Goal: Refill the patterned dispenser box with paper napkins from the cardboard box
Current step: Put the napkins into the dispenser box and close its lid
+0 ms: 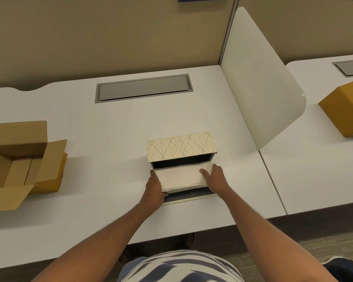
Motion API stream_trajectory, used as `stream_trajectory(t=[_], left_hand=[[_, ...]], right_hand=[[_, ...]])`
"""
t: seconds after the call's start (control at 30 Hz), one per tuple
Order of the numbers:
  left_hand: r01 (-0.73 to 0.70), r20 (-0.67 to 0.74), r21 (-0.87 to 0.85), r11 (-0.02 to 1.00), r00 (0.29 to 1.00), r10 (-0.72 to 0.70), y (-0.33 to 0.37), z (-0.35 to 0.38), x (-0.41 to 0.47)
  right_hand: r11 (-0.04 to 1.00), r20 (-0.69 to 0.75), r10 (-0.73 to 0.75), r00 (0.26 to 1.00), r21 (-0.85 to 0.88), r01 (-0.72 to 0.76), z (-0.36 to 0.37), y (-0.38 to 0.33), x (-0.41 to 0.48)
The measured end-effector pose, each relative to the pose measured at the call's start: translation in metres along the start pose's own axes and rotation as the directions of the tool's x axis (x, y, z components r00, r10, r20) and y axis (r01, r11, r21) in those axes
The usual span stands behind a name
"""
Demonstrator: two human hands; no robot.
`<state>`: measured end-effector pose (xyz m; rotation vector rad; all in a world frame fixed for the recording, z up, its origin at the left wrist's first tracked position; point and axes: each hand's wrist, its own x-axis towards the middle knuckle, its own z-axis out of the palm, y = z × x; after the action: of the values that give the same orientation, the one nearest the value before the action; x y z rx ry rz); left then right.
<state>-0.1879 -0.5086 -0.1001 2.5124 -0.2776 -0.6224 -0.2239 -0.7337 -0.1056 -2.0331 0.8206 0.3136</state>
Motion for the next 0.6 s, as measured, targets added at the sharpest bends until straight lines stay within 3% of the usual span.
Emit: stream_trajectory(t=[0.27,0.4,0.6], left_hand=[[0.202,0.048,-0.218,0.955,0.979,-0.197,-0.011,0.008,0.004],[0.163,0.060,-0.086,0.983,0.986,-0.158,-0.011,0.008,0.005],[0.195,0.067,-0.112,0.974,0.980,-0.189,-0.005,0.009,0.005]], right_hand=[[0.998,0.013,-0.010,1.000,-0.069,0.011,0.000,-0.004,-0.006],[0.998,0.037,-0.003,0.999,-0.057,0.005,-0.003,-0.004,-0.006],[0.970,0.015,0.049,0.999,-0.240,-0.044,0.001,-0.004,-0.006]])
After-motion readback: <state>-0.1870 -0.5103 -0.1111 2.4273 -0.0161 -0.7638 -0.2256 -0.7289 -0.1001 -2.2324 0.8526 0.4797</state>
